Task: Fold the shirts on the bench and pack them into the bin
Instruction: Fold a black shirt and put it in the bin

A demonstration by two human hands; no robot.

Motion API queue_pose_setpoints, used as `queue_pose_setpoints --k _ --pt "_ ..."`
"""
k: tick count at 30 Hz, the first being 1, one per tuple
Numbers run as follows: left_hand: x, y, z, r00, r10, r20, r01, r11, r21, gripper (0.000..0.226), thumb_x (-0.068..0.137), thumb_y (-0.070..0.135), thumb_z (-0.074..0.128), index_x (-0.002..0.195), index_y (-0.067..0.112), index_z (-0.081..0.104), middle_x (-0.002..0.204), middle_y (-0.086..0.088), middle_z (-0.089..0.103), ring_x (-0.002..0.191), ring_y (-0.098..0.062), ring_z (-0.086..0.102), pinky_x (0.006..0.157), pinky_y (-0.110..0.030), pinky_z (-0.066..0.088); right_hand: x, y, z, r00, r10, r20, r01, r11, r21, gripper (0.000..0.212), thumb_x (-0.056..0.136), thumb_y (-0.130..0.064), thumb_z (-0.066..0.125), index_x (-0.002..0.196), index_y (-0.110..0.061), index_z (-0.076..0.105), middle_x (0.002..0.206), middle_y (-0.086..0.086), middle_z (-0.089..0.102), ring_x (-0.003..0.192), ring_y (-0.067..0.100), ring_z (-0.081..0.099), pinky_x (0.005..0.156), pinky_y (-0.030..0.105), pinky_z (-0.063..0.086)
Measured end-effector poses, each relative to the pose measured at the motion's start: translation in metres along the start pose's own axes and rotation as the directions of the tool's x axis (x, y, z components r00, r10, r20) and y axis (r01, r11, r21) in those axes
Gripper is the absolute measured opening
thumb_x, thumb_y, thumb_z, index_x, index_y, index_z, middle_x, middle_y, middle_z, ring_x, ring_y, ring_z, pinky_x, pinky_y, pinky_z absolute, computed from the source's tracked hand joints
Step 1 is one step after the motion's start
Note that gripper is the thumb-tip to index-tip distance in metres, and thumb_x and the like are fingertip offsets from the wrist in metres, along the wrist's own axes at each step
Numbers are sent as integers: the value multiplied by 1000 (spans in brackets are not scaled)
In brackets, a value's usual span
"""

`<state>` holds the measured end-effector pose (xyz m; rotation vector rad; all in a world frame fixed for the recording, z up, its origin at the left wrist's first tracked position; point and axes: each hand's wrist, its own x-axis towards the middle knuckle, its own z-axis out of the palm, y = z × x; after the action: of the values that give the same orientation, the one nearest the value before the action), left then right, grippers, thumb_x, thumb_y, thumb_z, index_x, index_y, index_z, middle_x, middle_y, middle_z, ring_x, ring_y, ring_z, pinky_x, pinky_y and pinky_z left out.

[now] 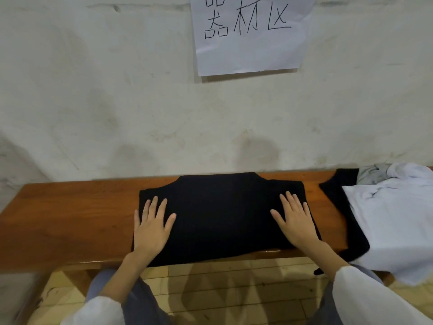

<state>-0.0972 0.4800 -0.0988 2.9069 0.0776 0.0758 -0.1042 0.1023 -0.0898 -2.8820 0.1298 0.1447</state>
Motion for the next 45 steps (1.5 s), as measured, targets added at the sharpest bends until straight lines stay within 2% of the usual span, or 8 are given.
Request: queue_pose_setpoints --k 4,8,14,20,29,35,40,45 --pt "-21 -1 -28 974 -212 -78 197 966 -167 45 95 29 52 136 12 47 138 -14 46 130 -32 39 105 -47 33 -23 2 -24 936 302 -182 -245 928 279 55 97 -41 45 140 -8 40 142 14 43 132 31 38 106 44 35" --pt "-67 -7 -39 881 -469 -68 447 870 -209 33 94 32 52 114 6 56 113 -17 55 108 -37 48 89 -46 38 -55 21 -26 832 549 -81 -502 806 312 43 91 -45 54 115 -9 55 117 15 55 111 37 49 89 44 41" --pt "-88 -17 -41 900 -435 -12 406 849 -337 17 92 29 58 88 13 58 81 -4 61 74 -23 59 67 -37 49 -67 19 -31 863 443 -241 -303 838 454 19 93 -30 57 85 -14 65 69 0 60 68 23 58 71 40 51" --pt "-85 -6 -73 873 -409 -268 221 819 -529 19 94 23 57 76 15 55 71 1 58 65 -14 54 52 -25 36 -71 14 -50 800 401 -446 -149 853 499 23 96 -28 52 93 -13 69 73 3 66 65 20 58 60 27 43" --pt "-54 -1 -92 844 -535 -41 199 384 -902 16 100 23 43 101 8 48 96 -11 54 84 -24 53 71 -34 47 -53 12 -73 871 362 -332 -86 777 623 26 101 -33 36 108 -11 49 74 2 57 65 14 55 52 23 35" --pt "-63 -14 -88 850 -516 -106 272 602 -751 16 98 21 49 93 7 53 85 -7 57 81 -22 53 72 -34 42 -48 23 -75 921 318 -224 -123 784 608 21 100 -24 42 108 -7 54 88 5 60 78 19 56 60 25 37" --pt "-83 -30 -73 822 -566 59 307 354 -884 17 97 19 51 94 3 58 86 -5 57 87 -22 52 81 -35 39 -58 43 -52 966 257 -37 -203 835 512 32 91 -16 58 122 -11 55 122 7 61 109 24 57 82 29 40" --pt "-92 -36 -57 868 -494 50 448 736 -507 9 95 16 51 100 14 44 86 -3 57 85 -24 49 93 -44 31 -70 52 -38 972 235 12 -222 900 374 41 92 -15 52 132 -20 46 130 4 56 96 23 62 67 30 43"
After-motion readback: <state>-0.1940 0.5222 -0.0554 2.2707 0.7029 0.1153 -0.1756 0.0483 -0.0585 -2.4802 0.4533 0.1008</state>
